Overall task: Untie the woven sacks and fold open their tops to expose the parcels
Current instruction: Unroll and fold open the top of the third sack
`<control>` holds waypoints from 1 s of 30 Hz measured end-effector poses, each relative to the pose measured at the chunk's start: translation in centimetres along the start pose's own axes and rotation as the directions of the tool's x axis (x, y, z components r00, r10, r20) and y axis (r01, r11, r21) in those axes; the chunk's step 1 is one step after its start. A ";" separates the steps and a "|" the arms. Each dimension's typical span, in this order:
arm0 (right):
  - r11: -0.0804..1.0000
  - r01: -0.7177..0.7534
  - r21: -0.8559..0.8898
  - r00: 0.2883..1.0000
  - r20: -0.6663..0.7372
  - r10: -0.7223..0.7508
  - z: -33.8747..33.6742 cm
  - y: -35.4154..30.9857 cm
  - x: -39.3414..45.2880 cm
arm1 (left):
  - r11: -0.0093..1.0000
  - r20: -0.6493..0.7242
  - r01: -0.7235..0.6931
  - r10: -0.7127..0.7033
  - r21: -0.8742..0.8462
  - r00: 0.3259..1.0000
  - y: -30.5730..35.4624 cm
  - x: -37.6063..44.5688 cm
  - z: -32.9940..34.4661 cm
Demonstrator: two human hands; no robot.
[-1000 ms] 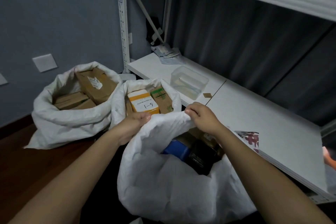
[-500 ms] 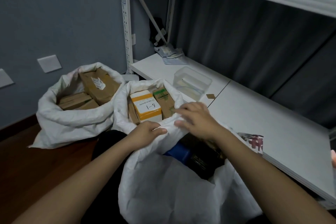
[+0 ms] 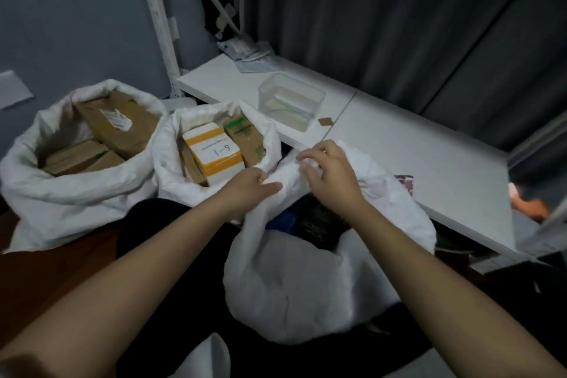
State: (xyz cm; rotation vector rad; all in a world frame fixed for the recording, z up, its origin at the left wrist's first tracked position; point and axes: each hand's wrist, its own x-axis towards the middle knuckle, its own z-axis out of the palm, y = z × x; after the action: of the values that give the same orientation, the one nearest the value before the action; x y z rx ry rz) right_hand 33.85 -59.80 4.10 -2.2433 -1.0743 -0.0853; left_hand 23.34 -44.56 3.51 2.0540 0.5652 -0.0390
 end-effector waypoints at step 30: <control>0.947 -0.093 -0.308 0.958 0.230 0.169 -5.8 7.0 9.8 | 0.535 0.357 -0.512 0.371 0.672 0.857 8.9 14.5 -1.9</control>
State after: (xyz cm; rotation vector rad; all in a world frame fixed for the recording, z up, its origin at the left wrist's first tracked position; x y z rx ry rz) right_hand 46.57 -59.67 8.19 -2.6471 -1.0966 0.1096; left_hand 39.47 -41.29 8.09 2.9315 -0.1754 -0.1735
